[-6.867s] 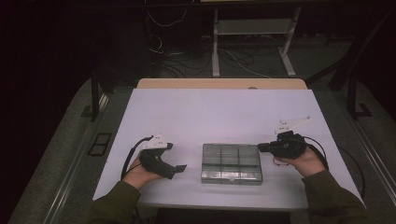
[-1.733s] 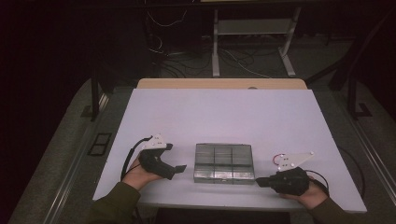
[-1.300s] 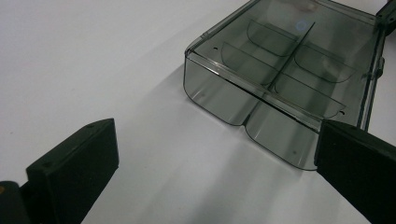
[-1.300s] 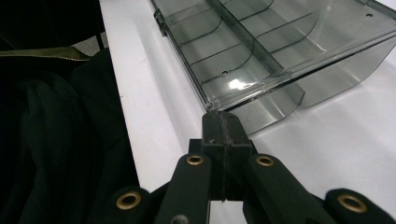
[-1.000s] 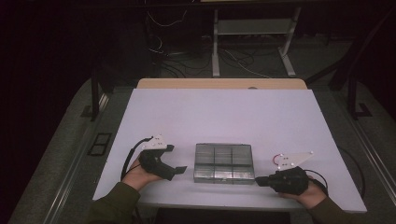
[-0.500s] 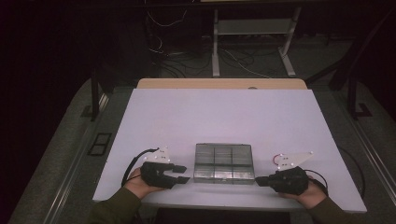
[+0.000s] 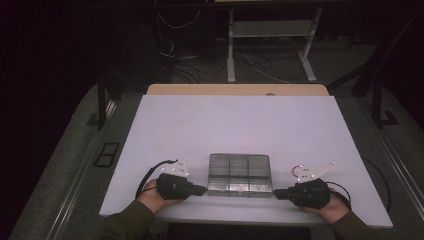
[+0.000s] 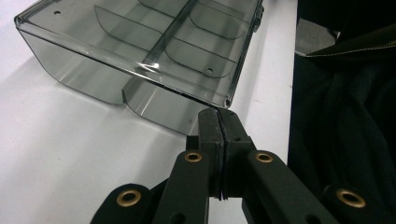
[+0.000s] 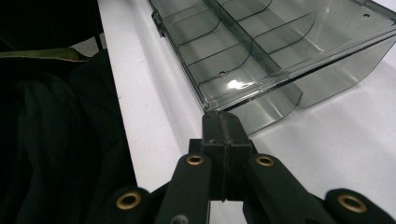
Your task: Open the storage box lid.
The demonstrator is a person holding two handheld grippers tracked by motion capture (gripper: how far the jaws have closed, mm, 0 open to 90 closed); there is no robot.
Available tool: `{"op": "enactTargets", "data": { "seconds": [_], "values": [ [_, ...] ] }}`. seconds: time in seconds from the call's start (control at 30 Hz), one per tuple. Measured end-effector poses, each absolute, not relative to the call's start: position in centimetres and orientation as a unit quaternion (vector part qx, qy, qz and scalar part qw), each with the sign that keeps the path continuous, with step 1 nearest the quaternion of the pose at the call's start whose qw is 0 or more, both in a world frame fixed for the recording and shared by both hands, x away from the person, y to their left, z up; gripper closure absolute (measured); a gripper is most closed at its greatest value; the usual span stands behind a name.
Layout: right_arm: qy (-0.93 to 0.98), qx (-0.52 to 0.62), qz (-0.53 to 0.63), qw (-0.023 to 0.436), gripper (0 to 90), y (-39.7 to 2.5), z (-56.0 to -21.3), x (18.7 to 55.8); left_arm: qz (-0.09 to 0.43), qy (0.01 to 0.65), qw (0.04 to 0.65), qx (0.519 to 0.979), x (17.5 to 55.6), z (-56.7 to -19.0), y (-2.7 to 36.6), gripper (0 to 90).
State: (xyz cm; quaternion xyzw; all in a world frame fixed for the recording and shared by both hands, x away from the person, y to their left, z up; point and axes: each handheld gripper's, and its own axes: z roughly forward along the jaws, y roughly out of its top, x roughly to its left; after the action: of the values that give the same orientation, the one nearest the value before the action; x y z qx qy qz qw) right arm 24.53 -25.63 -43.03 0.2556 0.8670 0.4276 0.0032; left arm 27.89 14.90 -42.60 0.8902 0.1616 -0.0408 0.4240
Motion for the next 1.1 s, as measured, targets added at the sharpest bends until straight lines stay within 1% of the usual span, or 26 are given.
{"op": "enactTargets", "data": {
  "seconds": [0.4,0.5,1.1],
  "values": [
    [0.867,0.256,0.428,0.005,89.1,-25.65,-43.01,24.55,-0.05,0.168,0.427,0.887,28.1,-42.69,14.9,89.5],
    [0.863,0.256,0.435,0.002,89.1,-25.58,-42.95,24.53,-0.062,0.171,0.446,0.877,28.14,-42.51,14.77,89.5],
    [0.857,0.254,0.448,0.009,89.0,-25.65,-42.53,24.63,-0.056,0.173,0.454,0.872,28.28,-42.35,14.71,89.4]
  ]
}}
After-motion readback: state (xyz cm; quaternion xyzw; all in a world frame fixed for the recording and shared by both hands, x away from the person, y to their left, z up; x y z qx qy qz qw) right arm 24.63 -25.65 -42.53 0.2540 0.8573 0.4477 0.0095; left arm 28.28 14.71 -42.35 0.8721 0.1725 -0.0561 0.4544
